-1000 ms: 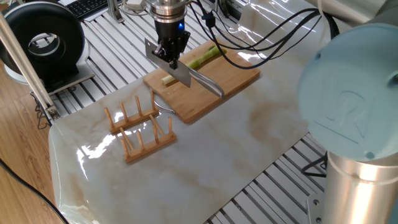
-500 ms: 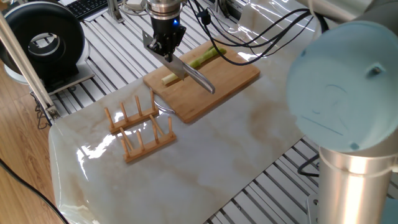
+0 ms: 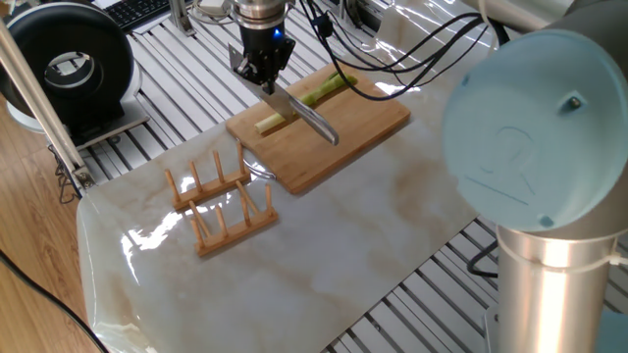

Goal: Chop the scallions

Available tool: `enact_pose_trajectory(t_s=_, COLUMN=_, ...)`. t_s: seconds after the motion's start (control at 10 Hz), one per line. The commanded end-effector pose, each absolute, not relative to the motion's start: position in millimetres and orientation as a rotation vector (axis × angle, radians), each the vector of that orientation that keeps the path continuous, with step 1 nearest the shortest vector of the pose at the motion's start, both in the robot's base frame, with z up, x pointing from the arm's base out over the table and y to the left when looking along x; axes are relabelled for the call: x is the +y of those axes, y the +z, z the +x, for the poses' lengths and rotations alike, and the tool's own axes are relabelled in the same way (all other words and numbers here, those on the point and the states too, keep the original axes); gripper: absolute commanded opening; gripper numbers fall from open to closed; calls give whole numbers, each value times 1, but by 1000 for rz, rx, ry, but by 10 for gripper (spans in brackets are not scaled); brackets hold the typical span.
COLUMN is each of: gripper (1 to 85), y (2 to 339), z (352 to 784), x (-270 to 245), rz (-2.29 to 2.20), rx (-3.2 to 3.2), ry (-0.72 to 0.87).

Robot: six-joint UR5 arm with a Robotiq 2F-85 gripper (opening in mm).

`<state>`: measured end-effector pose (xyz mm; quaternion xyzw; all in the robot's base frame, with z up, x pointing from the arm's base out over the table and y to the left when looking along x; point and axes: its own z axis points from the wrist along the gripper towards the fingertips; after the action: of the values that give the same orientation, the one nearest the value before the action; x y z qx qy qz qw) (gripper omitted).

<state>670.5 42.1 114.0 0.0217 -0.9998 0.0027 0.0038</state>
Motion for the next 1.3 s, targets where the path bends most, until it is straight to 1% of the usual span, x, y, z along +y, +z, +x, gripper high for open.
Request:
enact_pose_trajectory(t_s=0.0, gripper=10, y=118, z=653, x=47, rz=-44, rx=-3064, ry=-23)
enact_pose_trajectory(t_s=0.1, gripper=10, y=118, z=653, x=35, rz=-77, rx=-3064, ry=51)
enact_pose_trajectory(t_s=0.2, gripper=10, y=118, z=656, x=33, rz=-70, rx=-3075, ry=62)
enact_pose_trajectory(t_s=0.3, gripper=10, y=117, z=655, x=38, rz=-27, rx=-3074, ry=28)
enact_pose_trajectory(t_s=0.4, gripper=10, y=118, z=648, x=52, rz=24, rx=-3047, ry=-56)
enact_pose_trajectory(t_s=0.5, gripper=10, y=119, z=645, x=60, rz=47, rx=-3032, ry=-104)
enact_pose_trajectory(t_s=0.6, gripper=10, y=121, z=656, x=45, rz=38, rx=-3039, ry=-73)
enact_pose_trajectory(t_s=0.7, gripper=10, y=117, z=666, x=35, rz=16, rx=-3055, ry=-44)
enact_pose_trajectory(t_s=0.9, gripper=10, y=113, z=681, x=28, rz=8, rx=-3083, ry=-25)
enact_pose_trajectory(t_s=1.2, gripper=10, y=117, z=683, x=15, rz=32, rx=-3069, ry=-26)
